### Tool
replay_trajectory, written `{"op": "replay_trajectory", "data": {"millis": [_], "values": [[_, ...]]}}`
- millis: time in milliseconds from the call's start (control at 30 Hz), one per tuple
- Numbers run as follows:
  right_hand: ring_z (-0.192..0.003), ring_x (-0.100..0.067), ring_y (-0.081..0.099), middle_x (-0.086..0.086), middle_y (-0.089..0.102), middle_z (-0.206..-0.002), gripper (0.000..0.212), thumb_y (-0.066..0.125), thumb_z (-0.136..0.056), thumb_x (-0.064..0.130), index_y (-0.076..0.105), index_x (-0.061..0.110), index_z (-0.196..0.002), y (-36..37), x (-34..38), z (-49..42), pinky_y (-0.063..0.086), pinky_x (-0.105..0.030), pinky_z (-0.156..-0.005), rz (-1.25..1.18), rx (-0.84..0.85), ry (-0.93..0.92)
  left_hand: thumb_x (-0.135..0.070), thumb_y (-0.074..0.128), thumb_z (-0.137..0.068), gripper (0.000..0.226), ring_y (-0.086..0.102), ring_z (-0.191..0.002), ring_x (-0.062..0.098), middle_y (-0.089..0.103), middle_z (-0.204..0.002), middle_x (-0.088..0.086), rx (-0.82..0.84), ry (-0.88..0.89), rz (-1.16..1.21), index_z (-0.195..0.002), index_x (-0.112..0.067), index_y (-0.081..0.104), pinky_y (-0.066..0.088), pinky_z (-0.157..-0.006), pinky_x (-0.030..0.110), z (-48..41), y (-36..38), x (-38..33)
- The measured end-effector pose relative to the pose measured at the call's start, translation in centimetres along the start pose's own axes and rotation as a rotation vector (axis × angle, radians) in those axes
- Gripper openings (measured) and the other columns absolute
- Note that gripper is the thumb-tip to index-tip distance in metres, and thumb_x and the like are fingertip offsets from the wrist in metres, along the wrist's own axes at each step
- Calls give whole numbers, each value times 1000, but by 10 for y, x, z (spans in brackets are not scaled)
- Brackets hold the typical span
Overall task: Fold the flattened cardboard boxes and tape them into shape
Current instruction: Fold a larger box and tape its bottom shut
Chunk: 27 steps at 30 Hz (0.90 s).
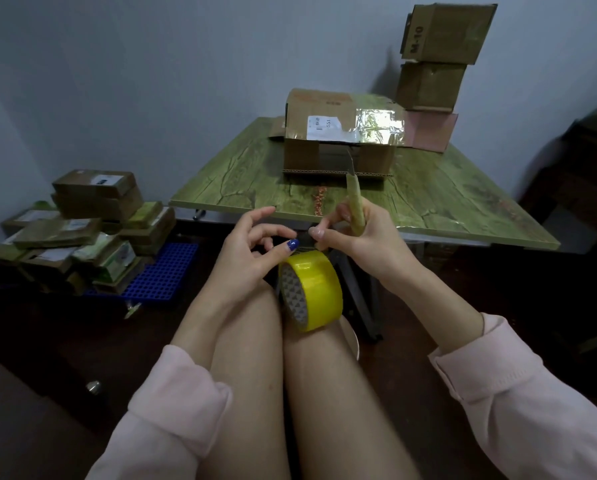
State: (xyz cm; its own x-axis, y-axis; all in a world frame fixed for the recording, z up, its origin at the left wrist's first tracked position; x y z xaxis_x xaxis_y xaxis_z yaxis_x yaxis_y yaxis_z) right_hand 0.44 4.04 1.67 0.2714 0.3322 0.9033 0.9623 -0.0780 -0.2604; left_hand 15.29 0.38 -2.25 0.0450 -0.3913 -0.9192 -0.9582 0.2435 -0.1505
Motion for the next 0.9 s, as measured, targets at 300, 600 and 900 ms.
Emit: {"op": "replay_trajectory", "data": {"millis": [300,600,900], "values": [[-62,-11,66,-3,65,-72,36,73,-78,1,40,15,-75,-3,-9,-2,53,-22,-73,-48,8,89,-4,64,-85,30,47,-73,22,63,-80,-3,22,70,35,-99,-27,50,41,-66,20,0,-1,-11],[-56,-13,66,-3,65,-64,44,67,-77,-13,33,16,-73,-9,-17,-2,53,-19,-60,-191,13,203,-33,74,-74,32,43,-70,2,64,-94,-15,75,162,-249,-103,-36,60,36,-61,13,-1,4,-20],[-54,-14,65,-4,67,-60,47,63,-77,-18,32,16,-72,-12,-13,-1,53,-20,-58,-199,50,186,-11,75,-77,43,41,-64,5,67,-77,-14,95,110,-94,-110,-32,56,36,-59,12,-6,13,-13]]}}
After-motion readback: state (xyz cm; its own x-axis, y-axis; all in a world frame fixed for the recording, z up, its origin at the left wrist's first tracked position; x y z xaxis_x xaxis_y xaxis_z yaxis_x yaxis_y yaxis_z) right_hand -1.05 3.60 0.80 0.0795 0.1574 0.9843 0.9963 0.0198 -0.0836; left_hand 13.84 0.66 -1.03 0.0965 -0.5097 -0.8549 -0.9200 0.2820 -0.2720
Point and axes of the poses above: each hand's wrist, its own z-axis away from the middle knuckle, its own y-axis out of the palm, x = y × z, the point moved 9 cm from there along -z, towards the middle knuckle
